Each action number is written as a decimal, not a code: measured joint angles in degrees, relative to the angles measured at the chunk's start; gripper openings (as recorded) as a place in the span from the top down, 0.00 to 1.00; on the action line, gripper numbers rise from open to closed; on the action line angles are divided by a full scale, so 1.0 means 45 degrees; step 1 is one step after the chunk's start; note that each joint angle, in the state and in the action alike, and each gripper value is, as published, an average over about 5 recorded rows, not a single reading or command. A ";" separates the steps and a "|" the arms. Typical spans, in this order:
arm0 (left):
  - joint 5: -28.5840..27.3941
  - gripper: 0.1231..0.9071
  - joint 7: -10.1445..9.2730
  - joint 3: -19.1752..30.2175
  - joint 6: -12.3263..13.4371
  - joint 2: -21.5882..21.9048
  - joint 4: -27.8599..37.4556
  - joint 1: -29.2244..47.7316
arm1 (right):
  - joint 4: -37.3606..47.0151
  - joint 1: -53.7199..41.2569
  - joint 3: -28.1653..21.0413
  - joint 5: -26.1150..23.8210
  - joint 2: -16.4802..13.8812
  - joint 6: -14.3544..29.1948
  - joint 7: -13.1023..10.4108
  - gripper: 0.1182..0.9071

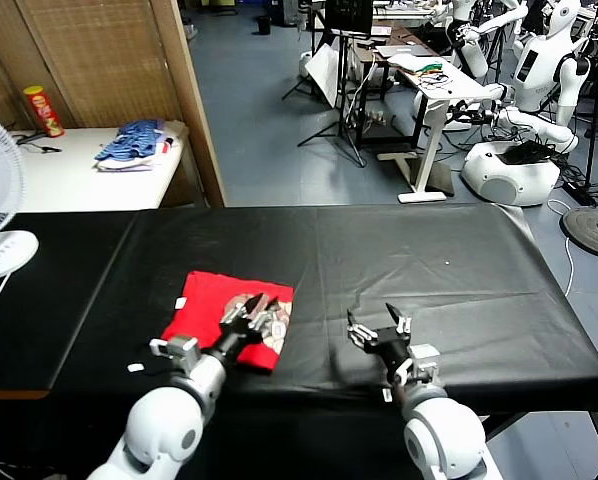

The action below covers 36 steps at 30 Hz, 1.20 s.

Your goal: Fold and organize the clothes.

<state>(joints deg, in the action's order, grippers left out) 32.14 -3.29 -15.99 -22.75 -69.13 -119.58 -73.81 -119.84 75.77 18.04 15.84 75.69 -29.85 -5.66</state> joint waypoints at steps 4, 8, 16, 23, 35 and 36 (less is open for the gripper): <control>-0.0039 0.22 0.0256 -0.0020 0.0389 -0.0001 -0.0086 -0.0065 | 0.0240 -0.0381 -0.0404 0.1024 -0.0160 -0.0435 0.0205 0.14; -0.0040 0.15 0.0092 -0.0322 0.0669 0.0205 -0.0211 -0.0108 | 0.0722 -0.0999 -0.0943 0.2200 -0.0088 -0.0934 0.0324 0.14; -0.0080 0.14 -0.0169 -0.0978 0.0815 0.0482 -0.0653 -0.0757 | 0.2657 -0.2787 -0.2442 0.3714 0.0598 -0.1223 0.0162 0.15; -0.0177 0.14 -0.0292 -0.1426 0.0916 0.0488 -0.0985 -0.1268 | 0.3983 -0.3643 -0.3094 0.3790 0.0978 -0.1160 -0.0010 0.51; -0.0476 0.14 -0.0366 -0.1995 0.1476 0.0560 -0.0951 -0.1823 | 0.4732 -0.4008 -0.2822 0.0073 0.0184 0.0865 0.1944 0.98; -0.0596 0.14 -0.0405 -0.2019 0.1626 0.0576 -0.0887 -0.1860 | 0.4738 -0.4008 -0.2744 -0.0465 -0.0047 0.1214 0.2205 0.97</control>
<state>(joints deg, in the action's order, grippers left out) 29.46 -5.11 -25.08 -15.43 -66.53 -123.57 -82.18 -98.52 57.73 5.69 13.75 75.48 -24.39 4.27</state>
